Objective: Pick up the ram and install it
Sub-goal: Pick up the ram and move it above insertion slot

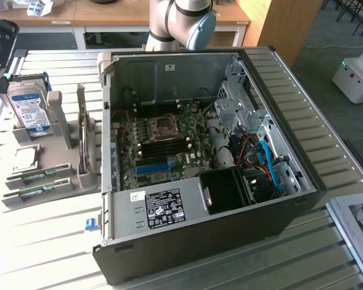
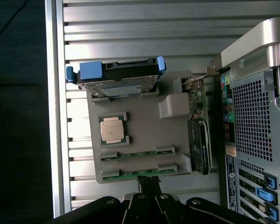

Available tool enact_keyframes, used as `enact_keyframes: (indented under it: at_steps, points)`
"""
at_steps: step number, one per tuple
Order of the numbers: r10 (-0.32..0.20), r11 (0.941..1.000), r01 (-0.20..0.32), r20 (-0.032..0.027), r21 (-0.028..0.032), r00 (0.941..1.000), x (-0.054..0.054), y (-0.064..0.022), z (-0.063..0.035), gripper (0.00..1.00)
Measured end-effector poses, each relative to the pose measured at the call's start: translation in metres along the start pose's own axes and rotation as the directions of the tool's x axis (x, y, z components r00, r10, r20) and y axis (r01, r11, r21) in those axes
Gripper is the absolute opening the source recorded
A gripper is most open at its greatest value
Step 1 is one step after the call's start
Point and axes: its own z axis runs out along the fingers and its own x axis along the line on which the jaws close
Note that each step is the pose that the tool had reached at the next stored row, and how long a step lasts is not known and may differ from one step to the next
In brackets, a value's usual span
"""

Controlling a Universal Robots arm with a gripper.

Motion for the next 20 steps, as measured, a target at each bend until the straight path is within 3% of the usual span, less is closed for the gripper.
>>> enact_keyframes:
  at_steps: [6,12,16,20]
  points:
    - [-0.043,0.9991,0.043,-0.0020,-0.0007,0.9991,0.0001,-0.0001,-0.0001,0.10]
    - [-0.119,0.9928,0.119,-0.0051,-0.0024,0.9928,0.0000,-0.0001,0.0000,0.10]
    - [-0.185,0.9828,0.185,-0.0079,-0.0040,0.9828,0.0001,-0.0001,0.0000,0.10]
    - [-0.255,0.9668,0.255,-0.0106,-0.0059,0.9668,0.0000,-0.0001,0.0001,0.10]
